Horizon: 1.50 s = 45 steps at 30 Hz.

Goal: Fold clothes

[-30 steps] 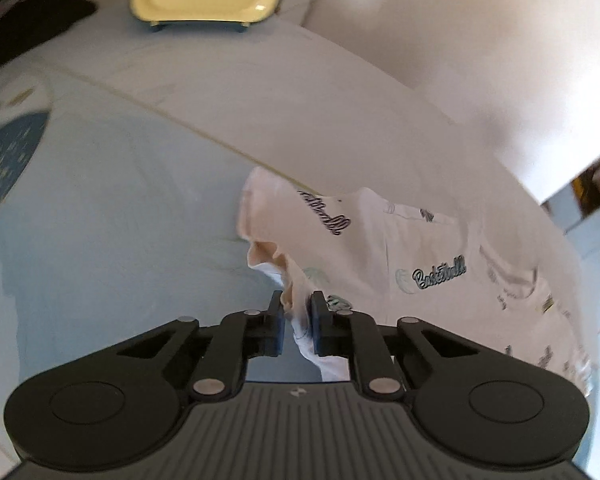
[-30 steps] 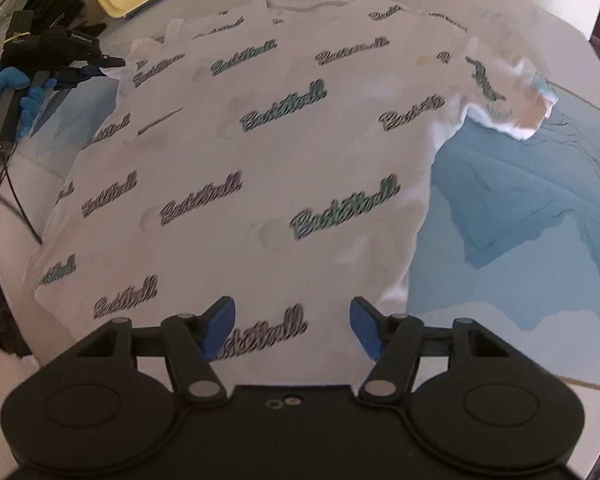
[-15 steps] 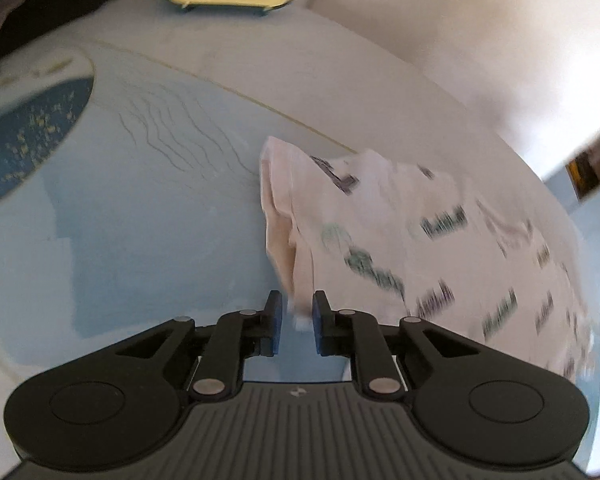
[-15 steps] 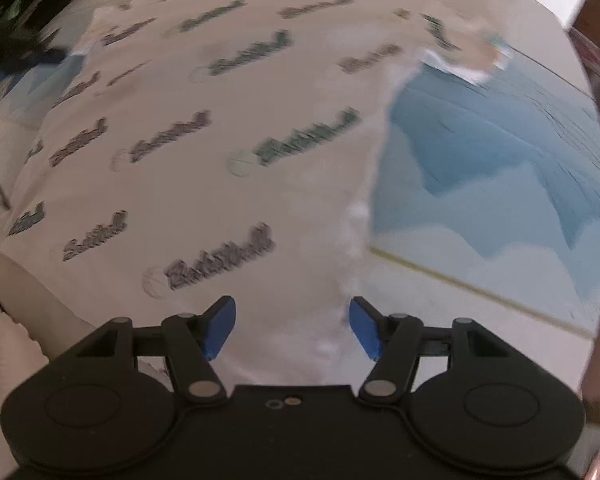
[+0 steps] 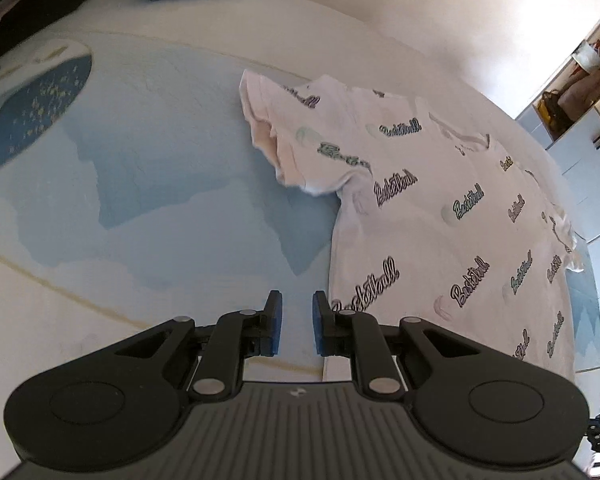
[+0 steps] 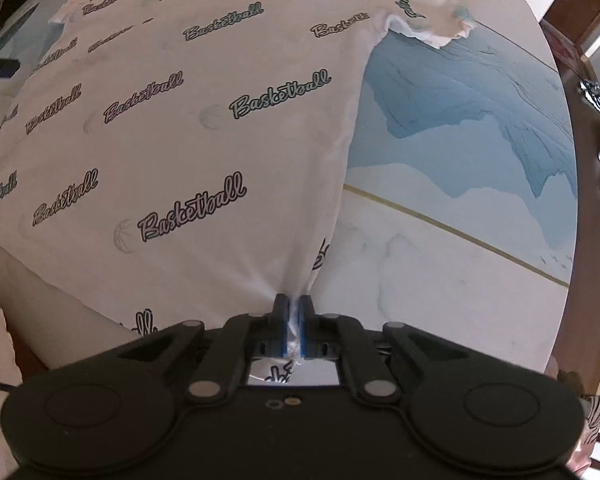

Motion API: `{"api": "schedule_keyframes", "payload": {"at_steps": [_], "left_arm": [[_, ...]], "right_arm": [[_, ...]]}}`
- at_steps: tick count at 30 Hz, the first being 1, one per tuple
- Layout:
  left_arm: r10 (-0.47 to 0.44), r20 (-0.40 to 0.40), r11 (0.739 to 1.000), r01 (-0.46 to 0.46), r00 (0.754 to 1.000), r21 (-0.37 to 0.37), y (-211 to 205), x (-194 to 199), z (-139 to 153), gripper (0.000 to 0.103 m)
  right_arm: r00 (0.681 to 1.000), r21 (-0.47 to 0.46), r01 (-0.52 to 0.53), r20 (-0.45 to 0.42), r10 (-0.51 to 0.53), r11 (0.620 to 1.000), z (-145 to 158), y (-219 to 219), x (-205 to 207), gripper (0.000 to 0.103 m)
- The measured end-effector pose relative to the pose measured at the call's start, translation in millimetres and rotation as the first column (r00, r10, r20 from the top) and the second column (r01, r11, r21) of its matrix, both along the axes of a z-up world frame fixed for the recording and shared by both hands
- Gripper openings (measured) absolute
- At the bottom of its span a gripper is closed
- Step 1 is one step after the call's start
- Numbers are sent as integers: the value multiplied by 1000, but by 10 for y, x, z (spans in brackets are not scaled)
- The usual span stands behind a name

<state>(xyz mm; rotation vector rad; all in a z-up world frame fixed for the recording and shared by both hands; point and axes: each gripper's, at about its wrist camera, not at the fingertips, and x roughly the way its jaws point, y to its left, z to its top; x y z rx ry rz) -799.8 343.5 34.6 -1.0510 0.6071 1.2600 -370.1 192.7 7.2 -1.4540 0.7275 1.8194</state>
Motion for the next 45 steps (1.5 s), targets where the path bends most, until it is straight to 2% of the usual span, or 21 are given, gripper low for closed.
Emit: {"api": "schedule_keyframes", "payload": {"at_steps": [3,8,14,16,17,18,20,23,25,29,34,36,37,38,39,40,42,45], "left_arm": [[-7,-4,1000,7,1000,10,-52,4,12,14],[-10,10,1000,10,1000,20,-58,-18,32,14],[-16,23,1000,16,1000,9,30,27,-9,18],[-20,18,1000,20,1000,6,89,59,-19,28],[-20,16,1000,20,1000,5,122,75,-21,38],[-16,7,1000,16,1000,6,164,92,-18,54],[-6,-2,1000,6,1000,20,254,125,-2,68],[11,15,999,-12,1000,32,436,161,-9,69],[44,39,999,-45,998,24,580,164,-47,69],[129,53,991,-130,990,11,817,134,-131,69],[198,43,980,-199,979,25,963,124,-152,68],[218,40,975,-220,975,32,1000,127,-161,66],[227,35,973,-228,973,37,1014,135,-166,60],[230,26,972,-231,973,39,1024,148,-173,35],[232,13,972,-232,973,38,1032,165,-182,21],[229,-6,972,-228,973,55,1020,189,-175,20],[220,-52,971,-214,974,107,976,245,-141,10],[179,-127,973,-157,976,166,938,394,-110,9]], "right_arm": [[1000,10,-12,5,12,1000,23,3,-53,103],[998,41,-46,-44,47,998,215,162,-193,103],[989,97,-119,-80,127,988,312,503,-603,103],[980,160,-166,-79,180,973,339,605,-791,103],[974,196,-193,-76,211,961,350,650,-888,103],[967,220,-224,-73,246,949,354,704,-1000,103],[946,251,-289,-71,316,924,361,836,-1243,103],[913,261,-361,-96,396,895,380,1060,-1615,103],[897,238,-387,-127,423,891,405,1255,-1882,103],[888,191,-396,-171,428,898,415,1633,-2453,103],[882,156,-411,-182,435,898,415,1982,-3175,103],[882,146,-407,-195,430,902,414,2070,-3444,103],[880,133,-407,-207,427,904,407,2100,-3561,103],[877,118,-409,-223,425,905,400,2117,-3663,103],[871,101,-415,-242,426,904,391,2120,-3768,103],[865,85,-423,-258,430,902,379,2107,-3878,103],[849,59,-453,-278,450,890,349,2038,-4101,103],[829,19,-497,-285,481,867,278,1896,-4445,103]]}}
